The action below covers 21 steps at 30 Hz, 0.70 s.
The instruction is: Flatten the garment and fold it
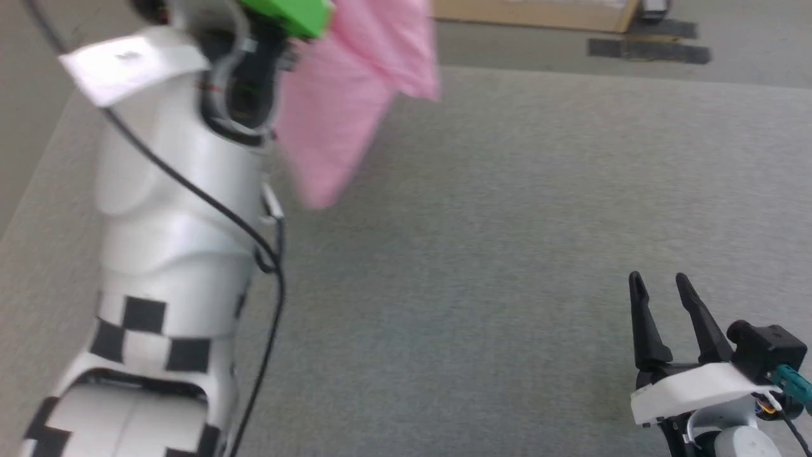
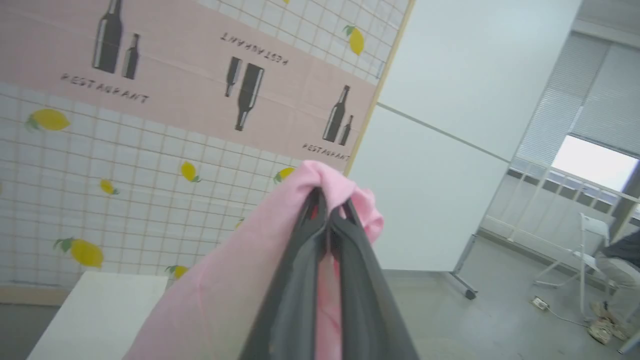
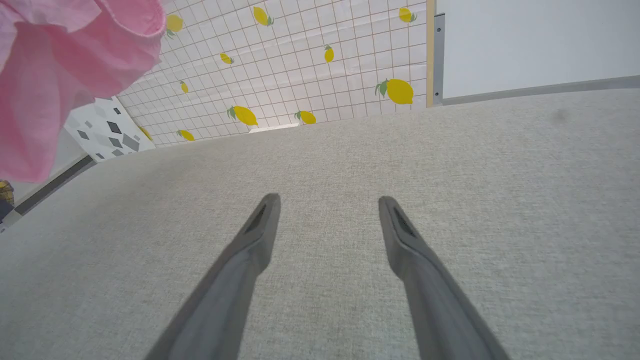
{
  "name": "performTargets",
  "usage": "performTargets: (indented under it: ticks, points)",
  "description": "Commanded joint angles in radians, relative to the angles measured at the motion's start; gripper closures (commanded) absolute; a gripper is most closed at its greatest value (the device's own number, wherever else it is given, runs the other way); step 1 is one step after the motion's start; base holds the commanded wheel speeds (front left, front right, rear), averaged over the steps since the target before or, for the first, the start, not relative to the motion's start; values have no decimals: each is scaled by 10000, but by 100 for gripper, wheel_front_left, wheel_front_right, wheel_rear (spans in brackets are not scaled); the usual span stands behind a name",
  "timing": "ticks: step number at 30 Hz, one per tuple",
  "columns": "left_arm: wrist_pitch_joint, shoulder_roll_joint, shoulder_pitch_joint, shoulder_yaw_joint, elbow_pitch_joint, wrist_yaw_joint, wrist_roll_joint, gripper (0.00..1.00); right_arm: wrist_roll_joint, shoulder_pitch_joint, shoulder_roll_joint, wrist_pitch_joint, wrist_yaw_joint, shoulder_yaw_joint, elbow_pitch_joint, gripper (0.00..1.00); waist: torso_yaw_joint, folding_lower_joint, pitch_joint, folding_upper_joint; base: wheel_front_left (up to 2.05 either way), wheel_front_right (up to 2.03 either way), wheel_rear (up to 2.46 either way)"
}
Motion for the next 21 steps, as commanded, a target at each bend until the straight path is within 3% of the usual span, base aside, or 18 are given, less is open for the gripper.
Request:
performTargets:
  ticks: [1,5,12,16,20,21]
  points:
    - [225,-77,420,-469,-140,-64,-148,100,55,-65,-6,-120,-15,-102,101,0,-799,0,-555,-1,0,0,0]
    - [918,-109,1598,-1781,-95,-66,-106,100,69,-32,-6,-236,-15,-353,275,0,-1136,0,-582,-1,0,0,0]
    - [2491,102,4007,-3678,1602,263,573,100,271,-83,-6,-335,-15,-460,439,0,-1685,0,-620,-1,0,0,0]
    - [3400,133,5008,-4260,2221,299,521,100,383,-31,-6,-399,-15,-486,545,0,-1780,0,-706,-1,0,0,0]
    - [2981,111,5410,-3968,1959,363,156,100,459,41,-6,-465,-15,-551,658,0,-1645,0,-823,-1,0,0,0]
    - [2720,90,5439,-3708,1784,400,-69,76,489,63,-6,-480,-15,-548,696,0,-1585,0,-901,-1,0,0,0]
